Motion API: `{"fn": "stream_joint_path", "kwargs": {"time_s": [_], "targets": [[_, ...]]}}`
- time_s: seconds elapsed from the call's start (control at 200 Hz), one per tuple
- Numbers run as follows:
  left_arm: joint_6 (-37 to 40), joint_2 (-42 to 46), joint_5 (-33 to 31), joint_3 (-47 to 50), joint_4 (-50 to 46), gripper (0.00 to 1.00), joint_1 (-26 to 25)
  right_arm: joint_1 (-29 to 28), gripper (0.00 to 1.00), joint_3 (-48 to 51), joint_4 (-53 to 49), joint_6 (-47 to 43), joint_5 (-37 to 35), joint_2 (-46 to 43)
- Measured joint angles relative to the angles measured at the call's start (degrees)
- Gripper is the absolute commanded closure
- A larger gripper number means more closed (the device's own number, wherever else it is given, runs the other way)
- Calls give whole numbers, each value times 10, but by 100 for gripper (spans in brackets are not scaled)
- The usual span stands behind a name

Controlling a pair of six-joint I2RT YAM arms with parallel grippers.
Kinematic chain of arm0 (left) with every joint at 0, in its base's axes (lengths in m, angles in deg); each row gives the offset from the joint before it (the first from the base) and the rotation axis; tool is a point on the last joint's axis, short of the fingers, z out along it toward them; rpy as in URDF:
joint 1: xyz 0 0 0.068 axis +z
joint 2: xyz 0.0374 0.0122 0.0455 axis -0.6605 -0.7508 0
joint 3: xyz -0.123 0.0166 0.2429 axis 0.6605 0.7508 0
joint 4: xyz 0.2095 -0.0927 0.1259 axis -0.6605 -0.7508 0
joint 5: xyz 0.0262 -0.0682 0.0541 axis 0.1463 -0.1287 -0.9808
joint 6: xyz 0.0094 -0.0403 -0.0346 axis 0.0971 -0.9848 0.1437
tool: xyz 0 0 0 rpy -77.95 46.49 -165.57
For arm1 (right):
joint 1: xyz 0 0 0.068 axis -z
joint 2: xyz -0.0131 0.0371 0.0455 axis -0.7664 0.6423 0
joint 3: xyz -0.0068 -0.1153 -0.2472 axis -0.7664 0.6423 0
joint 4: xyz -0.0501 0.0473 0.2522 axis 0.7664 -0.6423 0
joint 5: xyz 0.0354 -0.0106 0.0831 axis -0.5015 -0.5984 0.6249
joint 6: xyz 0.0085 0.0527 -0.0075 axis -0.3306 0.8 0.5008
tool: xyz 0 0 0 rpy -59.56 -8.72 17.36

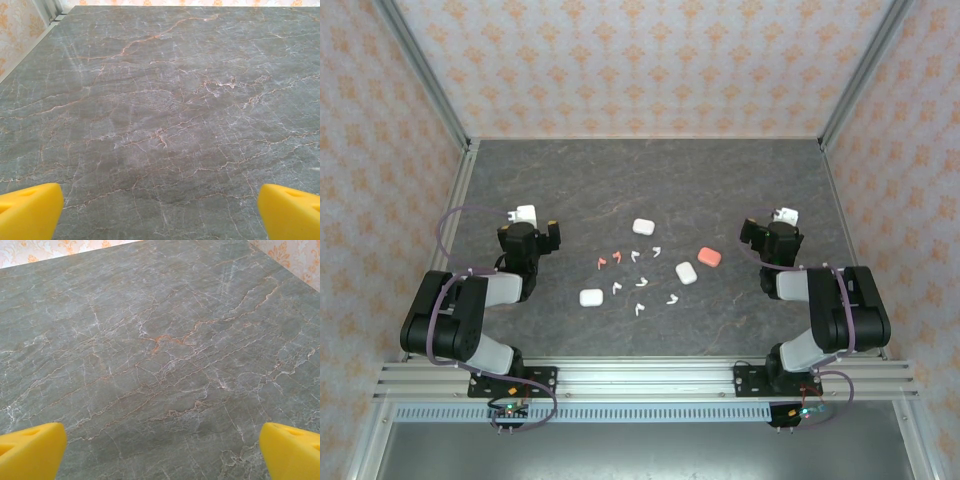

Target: Insert the wireless bluetooth earbuds into the charging case

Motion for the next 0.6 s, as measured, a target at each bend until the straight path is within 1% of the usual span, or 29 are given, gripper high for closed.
{"fn": "stream_joint_path", "kwargs": {"time_s": [0.23, 0.335, 0.405, 0.47, 0.555, 0.566, 0.601], "targets": [[0, 0, 0, 0, 0, 0, 0, 3, 1, -2, -3, 0, 2, 0], [0, 0, -2, 0, 0, 0, 0, 12, 1, -16, -30, 2, 4, -10], [0, 9, -7, 0, -7, 0, 0, 15, 1, -30, -81, 2, 7, -47], [-2, 42, -17, 0, -33, 0, 0, 15, 1, -50, -143, 2, 13, -94], [-13, 115, -30, -10, -91, 0, 0, 12, 1, -92, -231, 4, 23, -160], [-17, 135, -31, -17, -109, 0, 0, 11, 0, -101, -246, 5, 25, -170], [-25, 159, -30, -30, -135, 0, 0, 8, 1, -116, -276, 7, 31, -188]]}}
